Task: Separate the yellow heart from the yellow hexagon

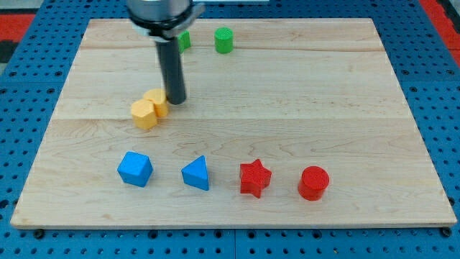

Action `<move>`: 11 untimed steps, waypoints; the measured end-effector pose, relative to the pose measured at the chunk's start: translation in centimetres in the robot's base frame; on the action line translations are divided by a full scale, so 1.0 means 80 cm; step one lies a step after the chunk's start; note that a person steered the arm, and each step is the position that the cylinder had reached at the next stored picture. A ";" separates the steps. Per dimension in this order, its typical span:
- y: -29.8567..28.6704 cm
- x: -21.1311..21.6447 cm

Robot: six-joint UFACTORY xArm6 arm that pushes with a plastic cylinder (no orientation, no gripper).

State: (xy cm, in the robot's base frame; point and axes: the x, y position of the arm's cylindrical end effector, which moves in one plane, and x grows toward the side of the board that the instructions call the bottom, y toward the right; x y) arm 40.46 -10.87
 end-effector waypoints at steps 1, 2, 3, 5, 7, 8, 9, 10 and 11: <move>-0.057 0.000; -0.075 0.016; -0.091 0.034; -0.146 0.062; -0.150 0.045; -0.167 0.045; -0.173 0.050; -0.182 0.062; -0.189 0.077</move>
